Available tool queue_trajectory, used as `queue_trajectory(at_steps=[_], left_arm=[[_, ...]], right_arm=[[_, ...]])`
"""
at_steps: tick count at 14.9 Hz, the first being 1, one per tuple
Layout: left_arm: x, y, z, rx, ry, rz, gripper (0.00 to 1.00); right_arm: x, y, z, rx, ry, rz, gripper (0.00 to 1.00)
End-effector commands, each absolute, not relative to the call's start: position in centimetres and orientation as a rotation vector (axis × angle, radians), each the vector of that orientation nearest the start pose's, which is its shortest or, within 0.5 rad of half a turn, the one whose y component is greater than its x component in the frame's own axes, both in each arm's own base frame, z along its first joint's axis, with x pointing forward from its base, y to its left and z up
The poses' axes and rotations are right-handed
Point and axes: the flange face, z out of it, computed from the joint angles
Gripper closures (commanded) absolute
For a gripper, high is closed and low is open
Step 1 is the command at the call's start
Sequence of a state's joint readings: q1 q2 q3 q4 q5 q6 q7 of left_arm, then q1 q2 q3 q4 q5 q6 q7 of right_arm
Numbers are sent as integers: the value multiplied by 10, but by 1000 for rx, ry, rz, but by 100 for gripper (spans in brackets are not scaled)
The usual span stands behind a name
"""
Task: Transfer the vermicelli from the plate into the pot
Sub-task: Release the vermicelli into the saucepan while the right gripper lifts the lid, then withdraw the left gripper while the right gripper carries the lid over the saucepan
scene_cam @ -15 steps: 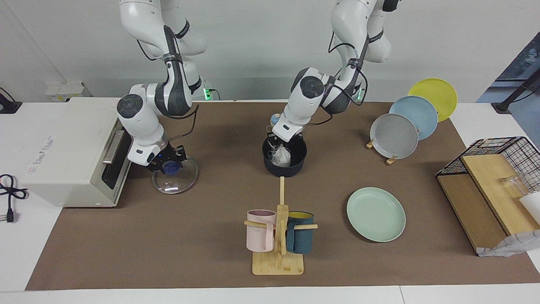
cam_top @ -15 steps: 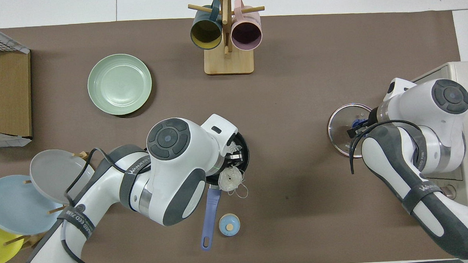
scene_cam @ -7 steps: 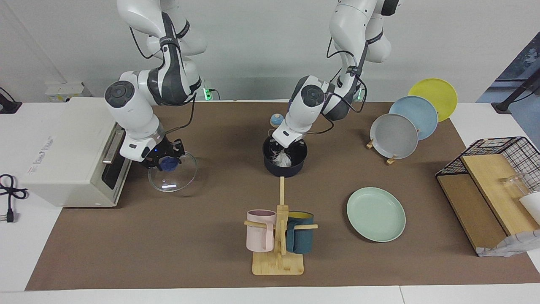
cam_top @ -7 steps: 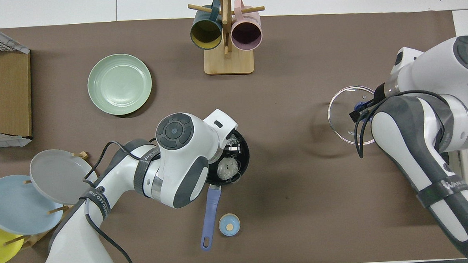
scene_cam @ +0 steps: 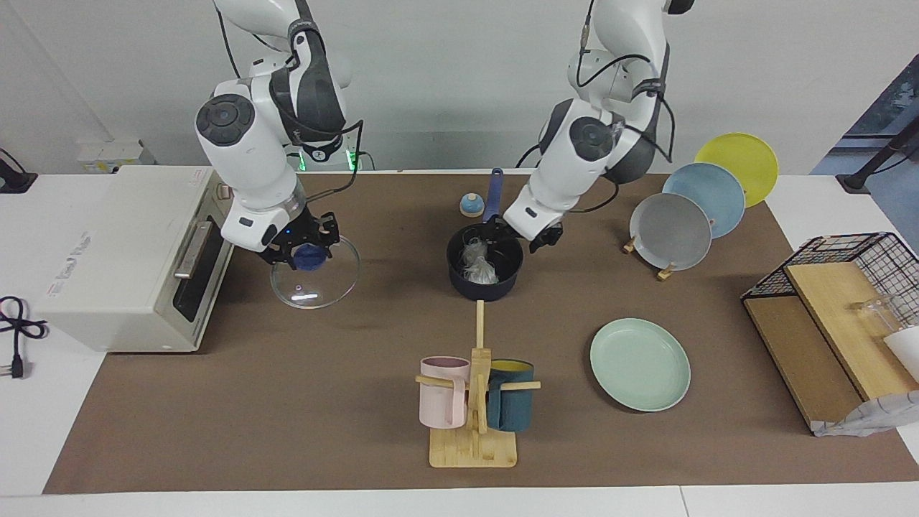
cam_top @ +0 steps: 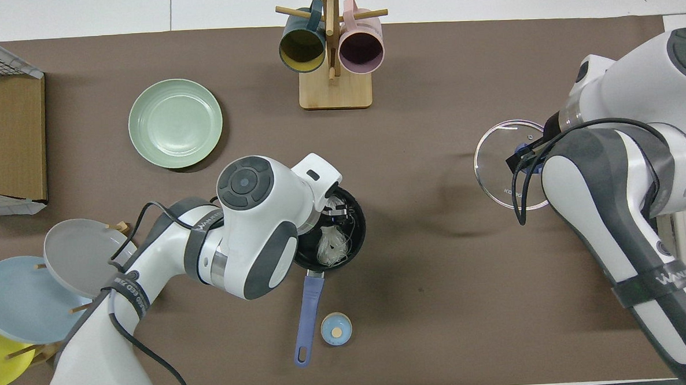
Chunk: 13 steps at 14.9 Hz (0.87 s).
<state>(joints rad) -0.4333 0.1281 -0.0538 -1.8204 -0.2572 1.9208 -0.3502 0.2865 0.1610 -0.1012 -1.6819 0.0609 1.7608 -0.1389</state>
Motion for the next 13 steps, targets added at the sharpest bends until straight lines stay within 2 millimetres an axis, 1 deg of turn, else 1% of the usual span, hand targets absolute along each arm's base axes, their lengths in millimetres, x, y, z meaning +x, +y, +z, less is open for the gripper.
queue_trajectory(at_steps=[1,2,3,4,5,7,8,9,10,11,12,13], left_arm=[[530,-235,515,-3286,77,102,0],[533,-211,529,-3283,56,67,0],[536,-189,540,-3271,78,38,0],[539,-167,548,-3255,80,19,0],[541,-149,559,-3231,92,0,0],[545,-117,575,-3188,94,-14,0],[546,-104,577,-3173,110,-7,0],[547,-93,578,-3171,115,-6,0],[547,-84,579,-3171,91,-9,0],[546,-83,579,-3171,74,8,0],[545,-82,580,-3168,65,22,0],[543,-81,580,-3167,63,37,0]], right_arm=[[592,186,507,-3060,-347,95,100],[585,215,510,-3065,-296,61,100],[577,244,511,-3066,-257,33,100],[568,274,508,-3066,-229,18,100],[557,302,500,-3074,-197,25,100],[552,353,508,-3071,-138,-30,100],[549,374,512,-3069,-116,-46,100],[545,390,503,-3073,-95,-37,100],[542,401,489,-3090,-86,-18,100],[533,420,473,-3105,-106,-1,100],[529,429,464,-3114,-117,4,100],[530,432,460,-3107,-105,1,100]])
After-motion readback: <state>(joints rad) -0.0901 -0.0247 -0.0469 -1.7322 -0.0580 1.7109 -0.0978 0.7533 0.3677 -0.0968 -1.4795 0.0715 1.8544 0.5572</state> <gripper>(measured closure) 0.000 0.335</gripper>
